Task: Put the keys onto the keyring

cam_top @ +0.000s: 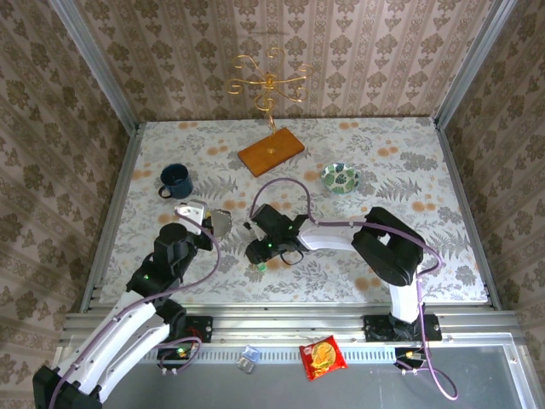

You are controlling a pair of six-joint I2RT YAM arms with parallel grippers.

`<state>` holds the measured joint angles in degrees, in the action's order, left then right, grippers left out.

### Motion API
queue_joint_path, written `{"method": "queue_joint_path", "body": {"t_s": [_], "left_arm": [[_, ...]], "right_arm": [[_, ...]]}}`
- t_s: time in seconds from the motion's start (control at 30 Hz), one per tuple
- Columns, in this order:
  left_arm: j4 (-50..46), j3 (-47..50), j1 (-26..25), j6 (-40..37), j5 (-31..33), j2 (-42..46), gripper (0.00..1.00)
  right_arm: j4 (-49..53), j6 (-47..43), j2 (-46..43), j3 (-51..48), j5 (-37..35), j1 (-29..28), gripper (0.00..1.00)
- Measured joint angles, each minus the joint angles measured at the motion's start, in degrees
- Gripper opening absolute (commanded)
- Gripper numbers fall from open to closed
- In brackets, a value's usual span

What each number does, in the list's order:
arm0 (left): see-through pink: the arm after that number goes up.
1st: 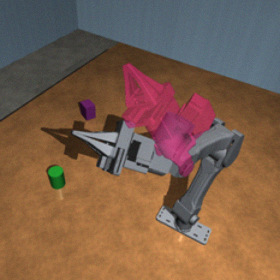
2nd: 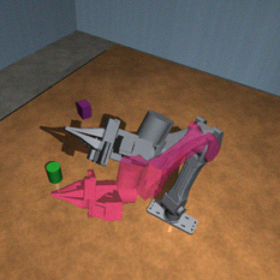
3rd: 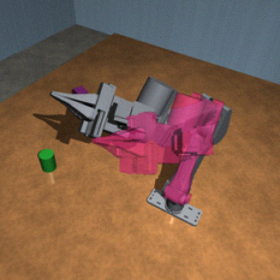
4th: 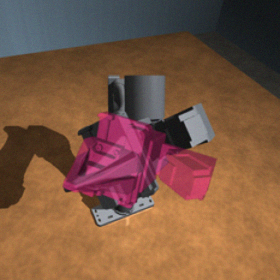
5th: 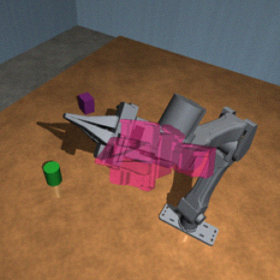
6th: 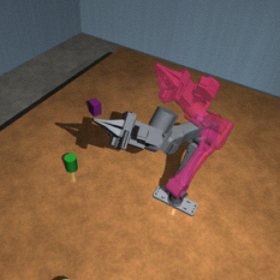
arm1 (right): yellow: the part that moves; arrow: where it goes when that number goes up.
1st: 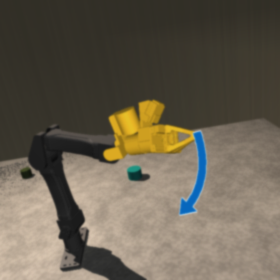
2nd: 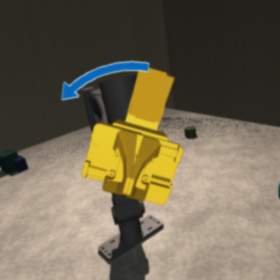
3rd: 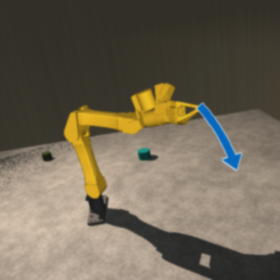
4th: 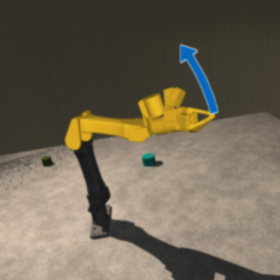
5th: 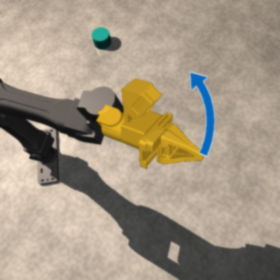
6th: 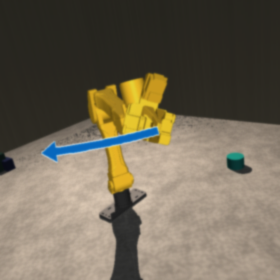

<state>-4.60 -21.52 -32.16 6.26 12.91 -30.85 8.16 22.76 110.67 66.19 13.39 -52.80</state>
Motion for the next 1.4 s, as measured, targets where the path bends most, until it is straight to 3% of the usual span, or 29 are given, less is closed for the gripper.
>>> {"method": "queue_joint_path", "body": {"t_s": [0.2,0.5,0.73,1.1,1.4], "left_arm": [[-0.13,0.00,0.00,0.00,-0.26,0.02,0.00],[-0.13,0.00,0.00,0.00,-0.98,0.02,0.00],[-0.13,-0.04,0.02,-0.52,-3.91,0.00,0.00],[3.15,-0.04,0.00,-3.21,-17.53,-2.25,0.00],[10.71,-0.02,-2.80,-6.67,-31.98,-7.45,0.00]], "right_arm": [[1.44,-0.04,1.27,1.22,2.12,0.26,0.26],[2.71,-0.11,1.46,1.57,3.58,0.55,0.02],[4.15,-1.14,-0.02,1.36,3.54,0.70,0.00],[4.02,-8.17,-22.60,-13.16,2.01,1.53,0.00],[9.44,-17.11,-39.39,-16.13,4.33,7.43,0.00]]}}
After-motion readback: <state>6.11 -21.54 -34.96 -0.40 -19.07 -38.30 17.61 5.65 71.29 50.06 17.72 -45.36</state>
